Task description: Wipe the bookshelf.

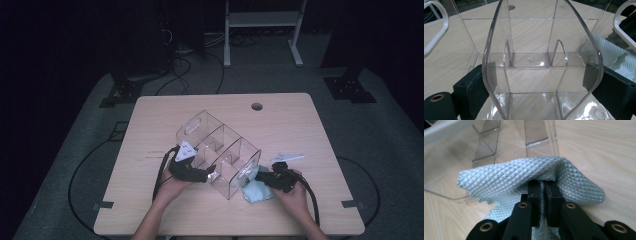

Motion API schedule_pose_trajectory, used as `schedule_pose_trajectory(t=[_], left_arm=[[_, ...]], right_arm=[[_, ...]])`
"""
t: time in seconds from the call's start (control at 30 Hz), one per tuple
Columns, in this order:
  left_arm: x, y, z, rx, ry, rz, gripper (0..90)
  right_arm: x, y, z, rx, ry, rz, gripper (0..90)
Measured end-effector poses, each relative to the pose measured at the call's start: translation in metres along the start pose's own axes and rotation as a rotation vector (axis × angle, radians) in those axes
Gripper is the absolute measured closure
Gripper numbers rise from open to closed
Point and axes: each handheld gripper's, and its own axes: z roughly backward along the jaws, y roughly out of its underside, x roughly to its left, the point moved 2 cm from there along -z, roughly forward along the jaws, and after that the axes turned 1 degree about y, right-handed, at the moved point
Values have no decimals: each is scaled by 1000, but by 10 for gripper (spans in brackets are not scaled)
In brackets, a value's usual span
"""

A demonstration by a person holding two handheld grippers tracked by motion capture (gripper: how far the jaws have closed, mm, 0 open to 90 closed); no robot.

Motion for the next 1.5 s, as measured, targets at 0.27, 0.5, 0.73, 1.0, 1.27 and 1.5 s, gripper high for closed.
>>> schedule_pose_trajectory(t=[0.27,0.5,0.73,1.0,1.27,1.5], left_arm=[[0,0,0,-1,0,1,83],[1,0,-1,-5,-3,4,83],[0,0,-1,-5,-7,5,83],[1,0,-1,-6,-12,8,83],[1,0,-1,-6,-18,9,83],[2,1,0,-2,-19,8,83]], right_arm=[[-5,0,1,-32,6,-27,834],[-1,-8,14,-114,1,-29,834],[3,2,-4,-22,15,2,834],[15,-3,6,-81,-7,25,834],[34,-18,27,-176,-4,87,834],[65,-10,23,-145,-53,164,833]])
